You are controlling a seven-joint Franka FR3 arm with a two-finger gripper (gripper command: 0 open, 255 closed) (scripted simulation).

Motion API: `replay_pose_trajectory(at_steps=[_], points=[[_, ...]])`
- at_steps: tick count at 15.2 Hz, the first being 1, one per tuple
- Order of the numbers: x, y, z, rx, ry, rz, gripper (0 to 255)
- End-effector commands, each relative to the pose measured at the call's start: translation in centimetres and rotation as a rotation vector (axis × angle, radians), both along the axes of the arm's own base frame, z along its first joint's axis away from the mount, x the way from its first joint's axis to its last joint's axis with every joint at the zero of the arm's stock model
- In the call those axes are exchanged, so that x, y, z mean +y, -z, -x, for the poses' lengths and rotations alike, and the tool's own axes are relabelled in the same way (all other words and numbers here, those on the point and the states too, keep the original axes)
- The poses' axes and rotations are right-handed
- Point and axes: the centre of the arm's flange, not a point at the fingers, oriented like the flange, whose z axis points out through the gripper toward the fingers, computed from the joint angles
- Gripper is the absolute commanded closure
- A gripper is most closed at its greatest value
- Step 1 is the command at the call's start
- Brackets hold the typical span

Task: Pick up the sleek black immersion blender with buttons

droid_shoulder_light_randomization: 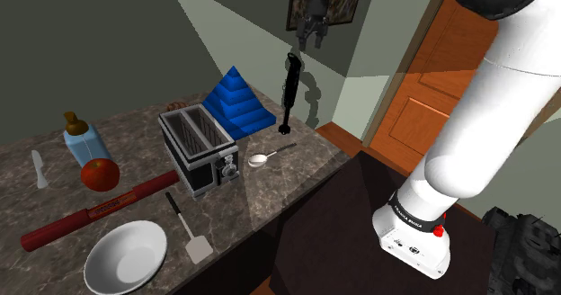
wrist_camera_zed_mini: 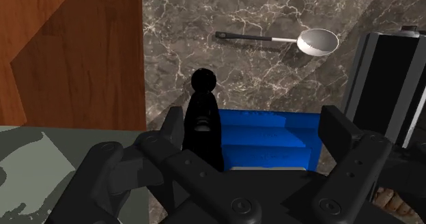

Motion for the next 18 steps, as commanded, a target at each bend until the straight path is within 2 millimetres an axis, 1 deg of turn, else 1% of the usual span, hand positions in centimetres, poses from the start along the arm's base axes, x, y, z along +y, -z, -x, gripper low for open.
replay_pose_trajectory(at_steps=[1,6,7,14,16,17,18], points=[[-1.4,0.7,-2.2,-0.001,-0.007,-0.009,0],[-3.9,3.0,-8.0,-0.002,-0.021,-0.031,0],[-4.3,3.3,-8.8,-0.002,-0.023,-0.034,0],[-4.3,7.0,-8.8,-0.002,-0.023,-0.034,0],[-4.3,7.3,-8.8,-0.002,-0.023,-0.034,0],[-4.3,7.3,-8.9,-0.002,-0.023,-0.034,255],[-4.3,7.3,-8.9,-0.002,-0.023,-0.034,255]])
